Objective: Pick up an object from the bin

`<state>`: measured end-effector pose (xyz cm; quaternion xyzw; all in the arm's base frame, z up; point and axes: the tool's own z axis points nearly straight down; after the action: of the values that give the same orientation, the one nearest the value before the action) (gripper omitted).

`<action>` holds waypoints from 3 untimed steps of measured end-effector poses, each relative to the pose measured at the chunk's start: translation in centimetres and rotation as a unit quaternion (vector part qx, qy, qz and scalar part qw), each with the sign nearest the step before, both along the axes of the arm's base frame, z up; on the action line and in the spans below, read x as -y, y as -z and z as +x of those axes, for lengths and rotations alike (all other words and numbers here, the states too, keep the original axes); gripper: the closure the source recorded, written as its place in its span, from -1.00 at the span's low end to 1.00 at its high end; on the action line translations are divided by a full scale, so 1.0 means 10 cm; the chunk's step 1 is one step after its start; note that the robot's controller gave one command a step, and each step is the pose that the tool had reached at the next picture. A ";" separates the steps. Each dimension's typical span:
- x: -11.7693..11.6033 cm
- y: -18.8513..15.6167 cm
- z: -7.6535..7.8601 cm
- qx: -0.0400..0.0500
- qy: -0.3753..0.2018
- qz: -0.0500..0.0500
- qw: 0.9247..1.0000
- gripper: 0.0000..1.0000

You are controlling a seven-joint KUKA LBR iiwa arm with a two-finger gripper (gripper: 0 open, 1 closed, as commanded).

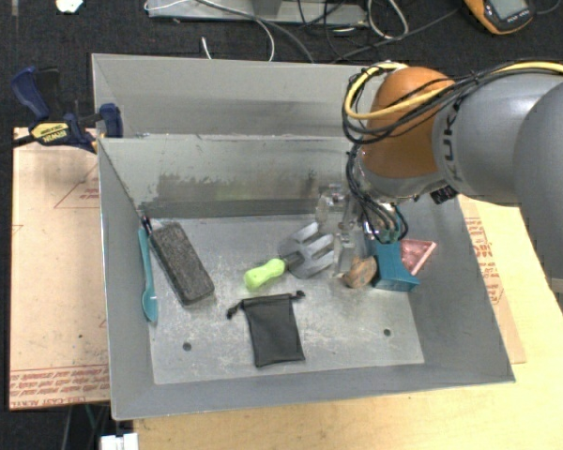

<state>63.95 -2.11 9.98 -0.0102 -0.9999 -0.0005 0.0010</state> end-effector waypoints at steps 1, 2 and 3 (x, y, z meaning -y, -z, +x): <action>0.09 0.31 0.15 0.012 -0.088 0.002 0.996 -1.00; -0.30 0.25 0.19 0.007 -0.058 0.001 0.998 1.00; -0.31 0.25 0.19 0.007 -0.058 0.001 0.998 1.00</action>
Offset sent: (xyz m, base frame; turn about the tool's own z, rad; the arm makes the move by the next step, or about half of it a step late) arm 0.0165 0.0290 -0.0298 -0.1152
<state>65.86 0.94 7.47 0.0483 -0.9988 -0.0018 -0.0064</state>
